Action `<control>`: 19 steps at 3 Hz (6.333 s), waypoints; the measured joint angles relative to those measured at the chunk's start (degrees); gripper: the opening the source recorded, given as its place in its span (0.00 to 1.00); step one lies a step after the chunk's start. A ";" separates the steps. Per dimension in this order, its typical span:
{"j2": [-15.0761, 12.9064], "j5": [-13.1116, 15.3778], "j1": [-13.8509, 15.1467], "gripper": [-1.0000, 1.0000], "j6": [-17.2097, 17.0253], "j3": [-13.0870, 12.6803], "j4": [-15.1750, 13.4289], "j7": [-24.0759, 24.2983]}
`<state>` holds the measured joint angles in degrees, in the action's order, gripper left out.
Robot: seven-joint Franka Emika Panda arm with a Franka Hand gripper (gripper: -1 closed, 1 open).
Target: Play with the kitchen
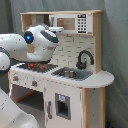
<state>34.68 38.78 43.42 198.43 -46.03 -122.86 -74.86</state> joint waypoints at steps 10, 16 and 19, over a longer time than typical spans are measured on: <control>22.32 -0.64 11.82 1.00 -23.82 -2.38 12.84 24.07; 30.35 -0.64 24.14 1.00 -36.32 -9.79 23.19 55.01; 34.69 -0.64 24.45 1.00 -51.72 -11.42 24.80 68.27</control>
<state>69.38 38.14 67.86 146.71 -57.45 -98.05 -6.59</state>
